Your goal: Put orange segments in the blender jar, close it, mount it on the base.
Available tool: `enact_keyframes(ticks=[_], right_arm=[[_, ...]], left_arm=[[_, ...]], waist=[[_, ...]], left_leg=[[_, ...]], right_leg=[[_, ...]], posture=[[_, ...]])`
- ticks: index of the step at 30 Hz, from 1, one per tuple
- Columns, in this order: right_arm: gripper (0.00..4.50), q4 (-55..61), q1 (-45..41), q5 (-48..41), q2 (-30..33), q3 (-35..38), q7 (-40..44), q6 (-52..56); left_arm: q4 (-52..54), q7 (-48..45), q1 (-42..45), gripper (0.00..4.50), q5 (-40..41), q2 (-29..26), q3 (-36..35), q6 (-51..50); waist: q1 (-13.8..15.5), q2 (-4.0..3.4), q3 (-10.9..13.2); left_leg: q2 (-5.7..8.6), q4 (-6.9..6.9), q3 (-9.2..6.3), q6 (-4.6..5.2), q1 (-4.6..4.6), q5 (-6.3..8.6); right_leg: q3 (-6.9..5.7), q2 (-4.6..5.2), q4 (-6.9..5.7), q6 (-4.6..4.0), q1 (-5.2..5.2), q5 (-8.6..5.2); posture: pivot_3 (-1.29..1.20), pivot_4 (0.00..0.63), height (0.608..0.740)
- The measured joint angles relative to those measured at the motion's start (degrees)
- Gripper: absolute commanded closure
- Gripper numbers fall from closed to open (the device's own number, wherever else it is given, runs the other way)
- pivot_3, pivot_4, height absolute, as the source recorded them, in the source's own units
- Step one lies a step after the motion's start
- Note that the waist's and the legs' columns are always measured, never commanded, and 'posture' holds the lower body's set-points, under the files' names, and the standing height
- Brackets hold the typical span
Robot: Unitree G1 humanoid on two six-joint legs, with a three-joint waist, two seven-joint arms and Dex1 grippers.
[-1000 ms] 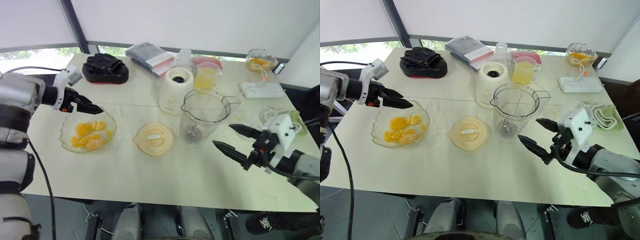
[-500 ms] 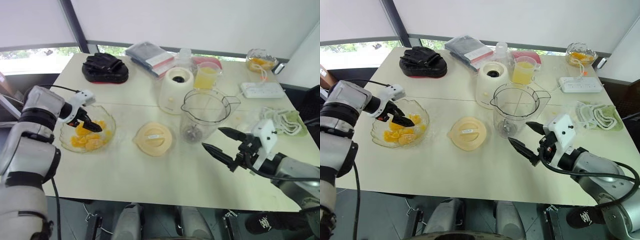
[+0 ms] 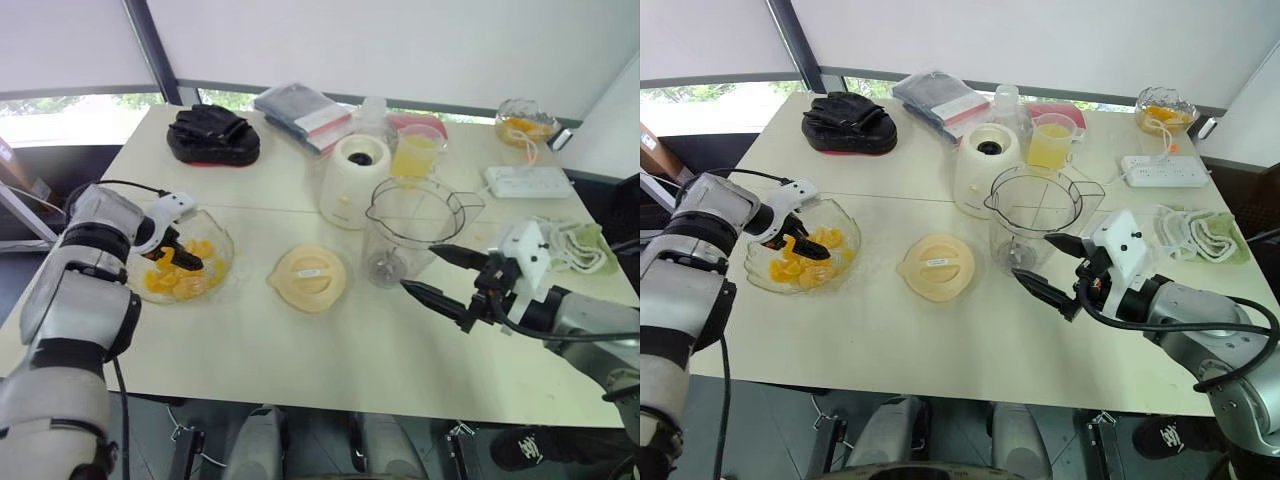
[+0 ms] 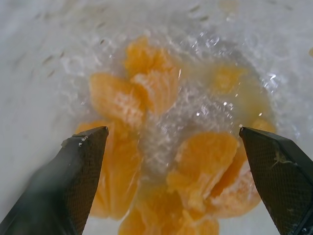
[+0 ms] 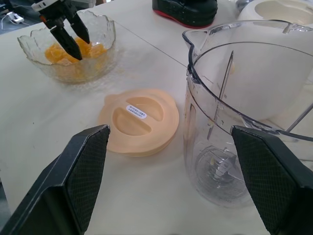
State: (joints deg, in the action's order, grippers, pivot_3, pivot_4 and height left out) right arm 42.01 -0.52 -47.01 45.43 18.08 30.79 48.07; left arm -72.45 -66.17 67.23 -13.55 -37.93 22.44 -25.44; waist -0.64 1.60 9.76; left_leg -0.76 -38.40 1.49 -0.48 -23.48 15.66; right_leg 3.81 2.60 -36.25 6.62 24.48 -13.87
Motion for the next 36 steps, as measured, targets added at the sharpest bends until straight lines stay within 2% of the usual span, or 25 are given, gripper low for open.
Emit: enact_keyframes(ticks=[8,17,23,26,33,34,36], right_arm=[[0.35,0.12,1.13,-0.71,0.78,1.31,-0.02,0.38],[0.35,6.65,13.60,-7.24,1.90,13.96,0.44,2.10],[0.35,9.57,16.54,-10.75,1.78,16.55,-0.63,1.53],[0.28,10.16,16.52,-11.80,1.21,16.59,-1.24,0.03],[0.28,10.51,16.10,-12.03,1.01,15.82,-2.19,-2.34],[0.28,10.51,15.68,-12.46,0.88,15.78,-2.36,-2.76],[0.28,10.51,15.15,-13.60,0.77,15.70,-2.72,-3.54]], left_arm=[[-1.65,4.92,-0.01,0.00,-0.22,2.91,-2.20,-0.76],[-2.40,9.87,-0.12,0.00,-0.41,4.44,-4.13,-1.93],[-2.89,11.22,-0.12,0.00,-0.27,5.31,-5.79,-3.10],[-2.97,11.89,-0.12,0.84,-0.07,5.61,-6.58,-4.46],[-3.03,15.72,-0.12,4.21,0.31,6.05,-8.96,-6.40],[-3.03,16.16,-0.12,4.46,0.34,6.09,-9.41,-6.59],[-3.01,16.44,-0.13,4.46,0.38,6.14,-9.92,-6.68]], waist=[[0.00,0.01,0.00],[0.06,0.06,-0.03],[-0.14,0.08,-0.04],[-0.07,0.09,-0.04],[-0.01,0.10,-0.04],[-0.01,0.10,-0.04],[-0.01,0.10,-0.05]], left_leg=[[0.01,-0.01,-0.01,0.00,0.01,0.00],[0.01,-0.02,-0.09,0.00,0.02,0.00],[-0.05,-0.30,-0.09,0.00,0.03,0.00],[-0.05,-0.45,-0.09,0.00,0.01,0.01],[-0.05,-0.58,-0.10,0.01,-0.01,0.01],[-0.05,-0.58,-0.10,0.01,-0.01,0.01],[-0.05,-0.58,-0.09,0.01,-0.01,0.01]], right_leg=[[0.00,0.00,-0.01,0.01,0.00,0.01],[-0.02,0.00,-0.06,0.03,-0.02,0.02],[-0.01,-0.04,-0.16,0.03,-0.06,0.02],[-0.01,-0.04,-0.17,0.03,-0.13,0.02],[0.00,0.00,-0.17,0.06,-0.18,0.04],[0.00,0.00,-0.17,0.07,-0.18,0.04],[0.00,-0.01,-0.18,0.07,-0.18,0.05]], posture=[[0.00,0.150,0.740],[0.00,0.150,0.740],[0.00,0.150,0.740],[0.00,0.150,0.740],[0.00,0.150,0.740],[0.00,0.150,0.740],[0.00,0.150,0.740]])
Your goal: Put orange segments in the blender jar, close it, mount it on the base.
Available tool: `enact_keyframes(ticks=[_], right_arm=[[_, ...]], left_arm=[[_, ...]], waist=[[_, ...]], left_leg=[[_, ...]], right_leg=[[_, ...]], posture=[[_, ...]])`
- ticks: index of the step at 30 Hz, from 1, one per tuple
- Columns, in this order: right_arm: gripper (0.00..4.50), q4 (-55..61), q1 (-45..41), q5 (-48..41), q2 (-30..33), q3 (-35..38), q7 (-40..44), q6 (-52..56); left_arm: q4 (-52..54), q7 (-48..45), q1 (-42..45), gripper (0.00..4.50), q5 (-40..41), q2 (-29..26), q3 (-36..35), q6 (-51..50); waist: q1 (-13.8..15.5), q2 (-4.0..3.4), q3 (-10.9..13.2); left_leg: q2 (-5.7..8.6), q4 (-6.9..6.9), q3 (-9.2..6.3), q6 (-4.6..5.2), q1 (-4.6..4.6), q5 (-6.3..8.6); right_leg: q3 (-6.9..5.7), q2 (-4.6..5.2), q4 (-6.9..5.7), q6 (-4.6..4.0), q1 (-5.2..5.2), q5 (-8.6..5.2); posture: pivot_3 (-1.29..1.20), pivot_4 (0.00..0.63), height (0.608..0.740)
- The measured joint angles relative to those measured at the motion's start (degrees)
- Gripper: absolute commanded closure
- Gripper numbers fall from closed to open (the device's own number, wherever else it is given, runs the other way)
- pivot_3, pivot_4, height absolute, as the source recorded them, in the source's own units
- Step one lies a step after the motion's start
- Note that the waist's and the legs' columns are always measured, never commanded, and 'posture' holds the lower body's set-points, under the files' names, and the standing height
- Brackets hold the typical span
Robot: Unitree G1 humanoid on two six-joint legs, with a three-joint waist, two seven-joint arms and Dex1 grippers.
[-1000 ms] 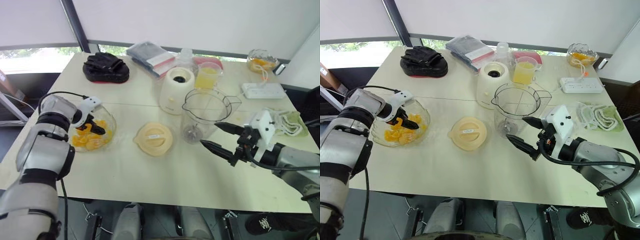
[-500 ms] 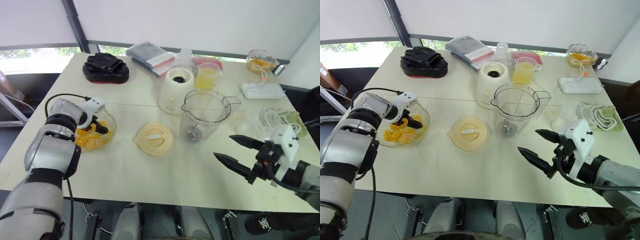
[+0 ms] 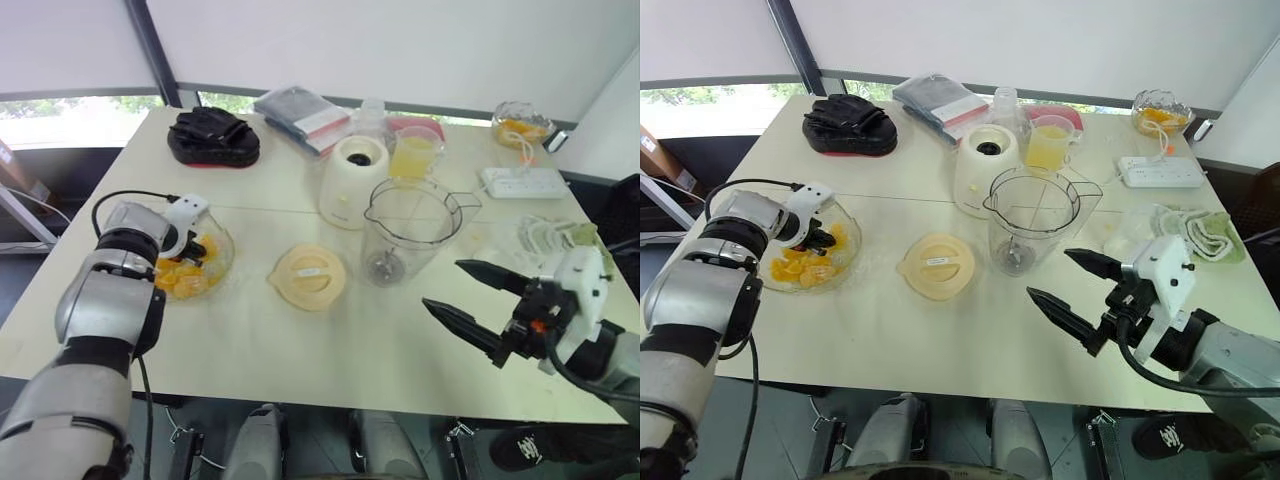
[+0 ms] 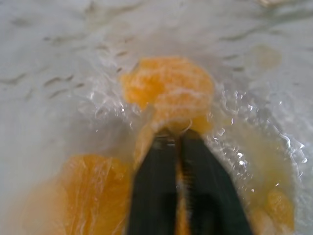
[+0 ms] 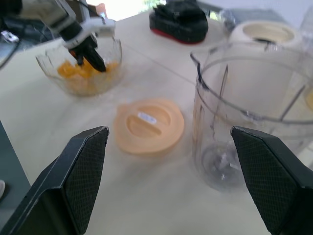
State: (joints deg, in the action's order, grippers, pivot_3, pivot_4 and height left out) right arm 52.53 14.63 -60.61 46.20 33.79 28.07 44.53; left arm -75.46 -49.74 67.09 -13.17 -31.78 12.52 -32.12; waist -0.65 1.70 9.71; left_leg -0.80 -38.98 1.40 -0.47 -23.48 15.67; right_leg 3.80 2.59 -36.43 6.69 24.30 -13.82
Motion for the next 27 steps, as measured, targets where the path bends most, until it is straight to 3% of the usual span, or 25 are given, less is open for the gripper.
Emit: enact_keyframes(ticks=[14,27], right_arm=[[0.28,0.06,0.78,-3.41,2.56,0.17,1.33,-1.86],[0.28,-2.79,-1.11,-1.86,4.36,-2.10,2.67,-2.47]], left_arm=[[0.21,-3.09,0.01,4.46,0.02,-0.33,-0.22,0.17],[7.14,-12.36,3.98,4.46,1.71,-5.40,-0.47,-5.16]], waist=[[0.01,0.01,0.00],[-0.06,0.06,0.03]], left_leg=[[0.00,0.00,0.00,0.00,0.00,0.00],[-0.01,-0.01,0.00,0.01,-0.01,0.01]], right_leg=[[0.00,0.00,0.00,0.00,-0.01,0.00],[0.00,-0.01,0.01,-0.01,-0.01,0.00]], posture=[[0.00,0.150,0.740],[0.00,0.150,0.740]])
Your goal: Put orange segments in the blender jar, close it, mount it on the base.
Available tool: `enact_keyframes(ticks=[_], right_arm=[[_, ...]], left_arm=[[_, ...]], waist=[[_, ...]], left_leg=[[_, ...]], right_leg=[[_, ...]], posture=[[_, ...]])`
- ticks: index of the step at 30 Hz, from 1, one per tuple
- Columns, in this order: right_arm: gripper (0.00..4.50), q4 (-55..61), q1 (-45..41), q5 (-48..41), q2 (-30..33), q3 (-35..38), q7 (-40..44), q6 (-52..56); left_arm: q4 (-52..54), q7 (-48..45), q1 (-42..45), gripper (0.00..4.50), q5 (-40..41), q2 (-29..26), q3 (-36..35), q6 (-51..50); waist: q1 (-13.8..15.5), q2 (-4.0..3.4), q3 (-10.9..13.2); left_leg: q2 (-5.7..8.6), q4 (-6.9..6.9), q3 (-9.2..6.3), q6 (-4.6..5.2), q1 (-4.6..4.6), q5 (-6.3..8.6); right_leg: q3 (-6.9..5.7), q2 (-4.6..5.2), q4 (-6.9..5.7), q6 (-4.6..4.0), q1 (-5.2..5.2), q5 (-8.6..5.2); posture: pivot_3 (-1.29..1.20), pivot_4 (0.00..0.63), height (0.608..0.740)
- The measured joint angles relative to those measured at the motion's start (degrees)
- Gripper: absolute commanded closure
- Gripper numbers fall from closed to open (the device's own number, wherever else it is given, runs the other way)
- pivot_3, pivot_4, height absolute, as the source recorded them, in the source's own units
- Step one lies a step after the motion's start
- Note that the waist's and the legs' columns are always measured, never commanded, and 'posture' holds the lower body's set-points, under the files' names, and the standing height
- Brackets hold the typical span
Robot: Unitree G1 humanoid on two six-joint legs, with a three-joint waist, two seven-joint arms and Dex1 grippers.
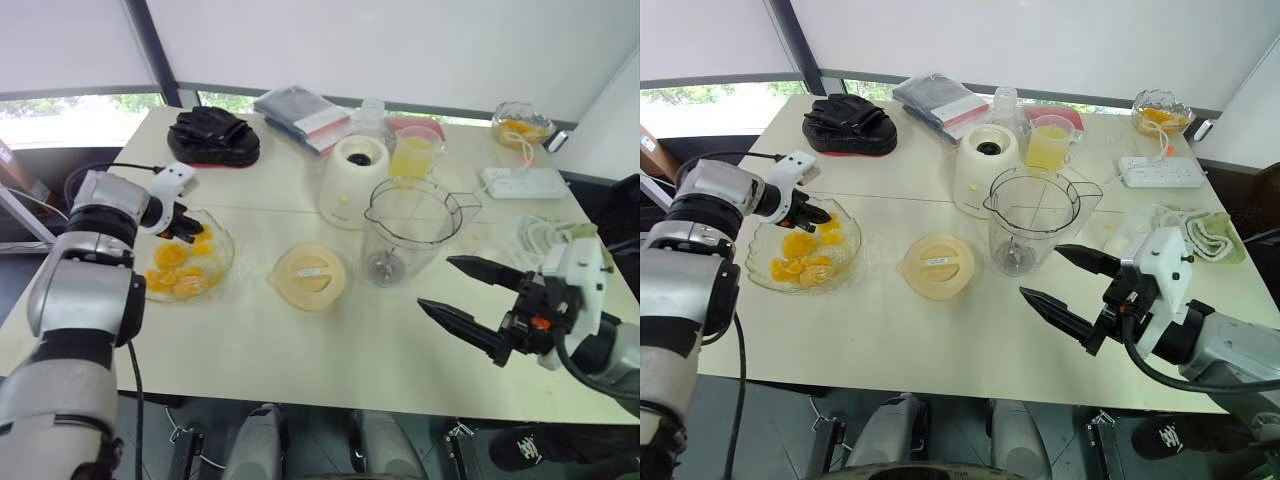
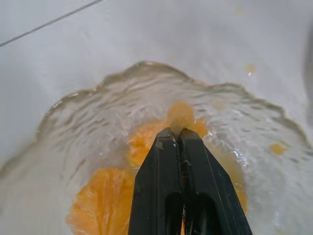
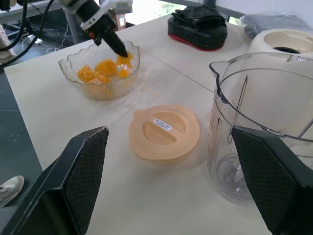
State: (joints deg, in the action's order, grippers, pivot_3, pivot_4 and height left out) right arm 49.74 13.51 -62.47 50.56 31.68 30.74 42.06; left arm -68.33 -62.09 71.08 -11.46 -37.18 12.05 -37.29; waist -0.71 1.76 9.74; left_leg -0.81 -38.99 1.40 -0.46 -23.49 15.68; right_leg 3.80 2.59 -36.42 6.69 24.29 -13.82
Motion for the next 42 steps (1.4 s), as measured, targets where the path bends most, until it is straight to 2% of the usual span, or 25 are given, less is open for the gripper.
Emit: enact_keyframes(ticks=[8,18,28,34,42], right_arm=[[0.28,-2.87,-2.55,1.89,0.55,-1.97,2.34,-0.16],[0.28,-5.20,-4.89,4.56,0.62,-3.29,4.99,-0.22],[0.28,-5.12,-4.00,4.86,0.71,-1.20,4.76,0.06],[0.28,-3.19,-1.28,4.78,-0.16,0.61,2.43,0.05],[0.28,-0.83,2.23,4.85,-2.46,2.15,-0.81,-0.24]], left_arm=[[9.21,-4.99,-1.54,4.46,3.09,-3.26,-1.00,-5.10],[23.90,-11.89,-8.50,4.46,13.47,-6.53,-6.85,-9.08],[32.54,-12.61,-9.74,4.46,21.17,-6.37,-11.02,-10.64],[28.59,-12.79,-1.12,4.46,22.04,-2.73,-10.45,-7.85],[13.68,-14.33,14.81,4.46,21.58,7.29,-8.60,2.15]], waist=[[-0.05,0.00,0.00],[-0.01,0.00,0.00],[0.04,-0.01,0.00],[0.24,0.02,0.01],[0.05,0.03,0.01]], left_leg=[[-0.01,0.00,0.00,0.00,0.00,0.00],[-0.09,-0.01,-0.01,0.00,0.00,0.00],[-0.02,-0.03,0.01,0.00,0.00,0.00],[0.04,-0.10,0.07,0.00,-0.03,0.00],[0.08,-0.09,0.11,0.02,-0.03,0.01]], right_leg=[[0.00,0.00,0.00,-0.01,0.00,0.00],[0.00,0.01,0.00,-0.01,0.01,0.00],[0.00,0.00,-0.01,-0.01,0.00,0.00],[-0.01,0.00,0.01,-0.01,-0.04,-0.01],[0.00,-0.02,0.06,-0.02,-0.04,-0.02]], posture=[[0.00,0.150,0.740],[0.00,0.150,0.740],[0.00,0.150,0.740],[0.00,0.150,0.740],[0.00,0.150,0.740]])
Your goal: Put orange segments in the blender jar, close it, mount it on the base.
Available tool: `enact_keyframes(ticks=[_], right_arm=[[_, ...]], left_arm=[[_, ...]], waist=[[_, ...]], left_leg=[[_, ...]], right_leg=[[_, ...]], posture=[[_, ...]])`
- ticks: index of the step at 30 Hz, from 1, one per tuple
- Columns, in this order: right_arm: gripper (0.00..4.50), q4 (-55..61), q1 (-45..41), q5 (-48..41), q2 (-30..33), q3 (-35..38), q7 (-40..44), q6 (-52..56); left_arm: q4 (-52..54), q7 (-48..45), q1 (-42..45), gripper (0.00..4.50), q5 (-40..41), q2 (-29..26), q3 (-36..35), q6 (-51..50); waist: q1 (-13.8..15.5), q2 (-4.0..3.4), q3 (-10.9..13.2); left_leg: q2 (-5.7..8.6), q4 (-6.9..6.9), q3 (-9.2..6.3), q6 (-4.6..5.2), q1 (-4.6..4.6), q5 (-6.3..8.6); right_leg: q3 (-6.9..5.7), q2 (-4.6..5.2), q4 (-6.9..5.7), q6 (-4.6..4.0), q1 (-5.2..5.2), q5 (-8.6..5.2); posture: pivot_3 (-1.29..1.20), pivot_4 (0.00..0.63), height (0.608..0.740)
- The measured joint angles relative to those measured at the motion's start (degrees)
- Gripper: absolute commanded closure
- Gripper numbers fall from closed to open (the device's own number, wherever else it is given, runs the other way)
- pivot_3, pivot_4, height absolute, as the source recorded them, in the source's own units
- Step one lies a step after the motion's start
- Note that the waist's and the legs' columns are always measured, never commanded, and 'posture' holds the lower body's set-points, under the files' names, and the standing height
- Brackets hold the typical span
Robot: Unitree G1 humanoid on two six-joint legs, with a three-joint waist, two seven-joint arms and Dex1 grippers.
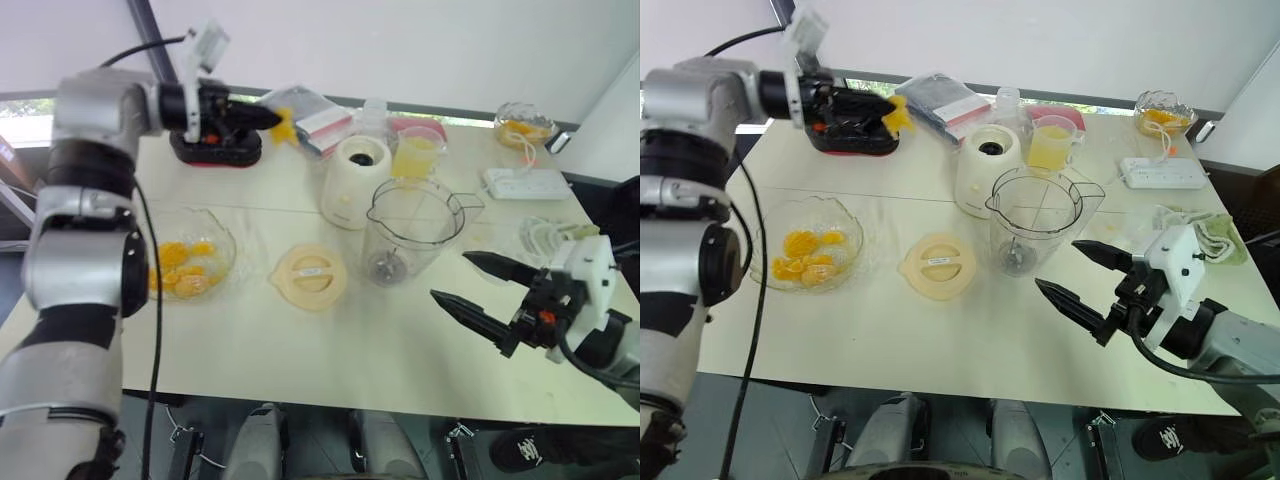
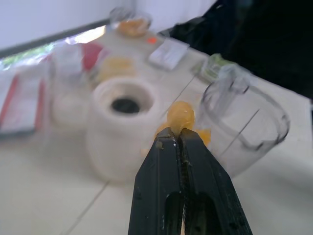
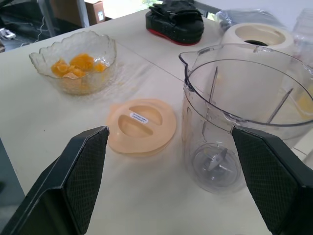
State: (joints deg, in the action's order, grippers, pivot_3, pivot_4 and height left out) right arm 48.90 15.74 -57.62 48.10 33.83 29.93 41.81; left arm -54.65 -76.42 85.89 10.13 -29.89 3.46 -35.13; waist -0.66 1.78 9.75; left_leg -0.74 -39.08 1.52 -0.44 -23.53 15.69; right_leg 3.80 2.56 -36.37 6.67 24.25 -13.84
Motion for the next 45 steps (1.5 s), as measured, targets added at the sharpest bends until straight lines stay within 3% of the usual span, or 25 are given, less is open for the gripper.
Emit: enact_keyframes(ticks=[5,11,22,25,30,38,45], right_arm=[[0.28,2.19,1.93,0.12,-1.82,0.79,-2.37,-0.75],[0.28,5.15,5.58,0.10,-3.40,1.68,-5.56,-1.19],[0.28,9.42,12.44,0.03,-5.63,3.43,-9.46,-3.25],[0.28,9.45,13.62,0.03,-5.63,3.44,-9.95,-4.08],[0.28,9.45,14.53,0.04,-5.48,3.44,-10.50,-5.29],[0.28,9.32,16.26,0.65,-5.56,4.40,-9.66,-5.63],[0.28,9.03,20.02,4.78,-9.14,7.23,-10.10,-6.79]], left_arm=[[-9.34,1.06,5.96,4.46,-1.04,9.49,-0.10,8.07],[-16.15,3.44,7.31,4.46,-2.04,19.66,-0.41,14.84],[-19.48,4.89,5.38,4.46,-7.17,27.02,0.37,19.61],[-19.51,3.03,3.64,3.15,-8.61,27.33,1.30,20.57],[-19.46,1.58,3.28,0.54,-9.58,27.43,1.61,21.69],[-18.09,1.56,3.28,0.54,-8.14,26.92,-0.97,22.27],[-11.59,0.46,1.13,0.54,-4.11,22.41,-4.92,21.07]], waist=[[0.07,0.00,0.00],[-0.06,0.01,0.01],[-0.02,0.01,0.00],[0.03,0.01,0.01],[0.08,0.01,0.01],[0.08,0.01,0.01],[-0.04,-0.04,-0.02]], left_leg=[[0.02,0.00,0.00,0.02,-0.01,0.01],[0.01,0.00,-0.02,0.05,-0.02,0.03],[0.01,0.01,-0.07,0.07,-0.02,0.04],[0.01,0.01,-0.07,0.07,-0.01,0.04],[0.01,0.01,-0.10,0.07,-0.02,0.04],[0.00,0.01,-0.11,0.08,-0.02,0.05],[-0.05,0.02,-0.11,0.08,0.01,0.05]], right_leg=[[0.01,0.00,0.02,0.00,0.00,0.00],[0.05,-0.01,0.04,0.00,0.01,0.00],[0.08,-0.02,0.05,-0.17,0.02,-0.10],[0.10,-0.02,0.05,-0.19,0.02,-0.11],[0.10,-0.01,0.07,-0.19,0.02,-0.11],[0.10,-0.01,0.07,-0.19,0.02,-0.11],[0.10,-0.02,0.07,-0.20,0.02,-0.11]], posture=[[0.00,0.150,0.740],[0.00,0.150,0.740],[0.00,0.150,0.740],[0.00,0.150,0.740],[0.00,0.150,0.740],[0.00,0.150,0.740],[0.00,0.150,0.740]])
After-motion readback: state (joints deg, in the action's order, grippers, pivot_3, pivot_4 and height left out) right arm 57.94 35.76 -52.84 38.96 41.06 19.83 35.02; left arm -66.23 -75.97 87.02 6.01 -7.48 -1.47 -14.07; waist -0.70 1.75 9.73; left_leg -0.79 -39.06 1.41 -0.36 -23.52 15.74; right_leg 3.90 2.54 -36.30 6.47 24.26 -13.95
